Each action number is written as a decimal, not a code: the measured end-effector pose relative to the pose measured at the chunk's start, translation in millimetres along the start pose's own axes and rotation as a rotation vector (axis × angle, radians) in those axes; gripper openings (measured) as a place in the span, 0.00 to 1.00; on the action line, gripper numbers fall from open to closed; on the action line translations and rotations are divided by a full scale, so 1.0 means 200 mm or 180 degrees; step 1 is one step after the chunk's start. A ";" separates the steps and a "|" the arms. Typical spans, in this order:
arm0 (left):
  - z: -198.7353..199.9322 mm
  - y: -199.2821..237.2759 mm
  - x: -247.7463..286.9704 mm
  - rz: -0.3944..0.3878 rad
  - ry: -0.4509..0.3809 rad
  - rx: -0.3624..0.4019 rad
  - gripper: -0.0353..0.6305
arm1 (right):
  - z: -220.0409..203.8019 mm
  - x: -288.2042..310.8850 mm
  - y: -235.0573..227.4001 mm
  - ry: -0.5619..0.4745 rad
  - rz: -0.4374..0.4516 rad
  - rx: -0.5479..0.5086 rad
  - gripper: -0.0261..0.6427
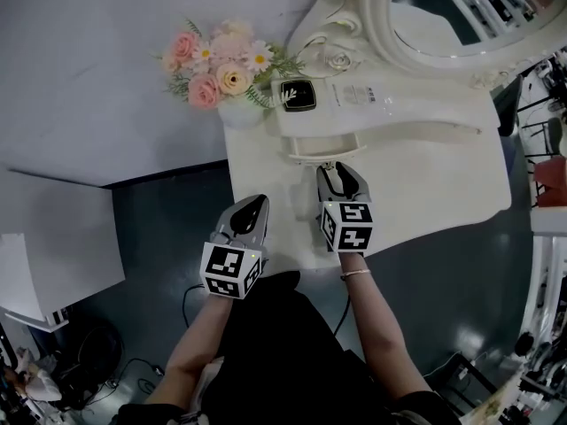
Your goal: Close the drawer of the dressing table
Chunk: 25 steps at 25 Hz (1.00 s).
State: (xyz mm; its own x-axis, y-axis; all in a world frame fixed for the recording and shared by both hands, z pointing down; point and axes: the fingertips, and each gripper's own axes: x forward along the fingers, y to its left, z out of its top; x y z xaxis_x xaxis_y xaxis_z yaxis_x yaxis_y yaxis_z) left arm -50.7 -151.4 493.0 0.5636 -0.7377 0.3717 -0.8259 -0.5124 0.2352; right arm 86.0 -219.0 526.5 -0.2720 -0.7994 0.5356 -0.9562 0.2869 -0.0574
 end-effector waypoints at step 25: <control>0.00 0.07 0.08 -0.0015 0.0015 -0.0126 0.06 | 0.07 0.15 -0.02 0.0039 -0.0158 -0.0232 0.25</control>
State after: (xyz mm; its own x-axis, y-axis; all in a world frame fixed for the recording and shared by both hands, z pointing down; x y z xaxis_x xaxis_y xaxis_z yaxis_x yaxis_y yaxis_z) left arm -52.7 -171.2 501.9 0.5674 -0.7333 0.3746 -0.8234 -0.4980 0.2721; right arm 79.6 -251.8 530.7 -0.2228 -0.8073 0.5465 -0.9580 0.2851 0.0305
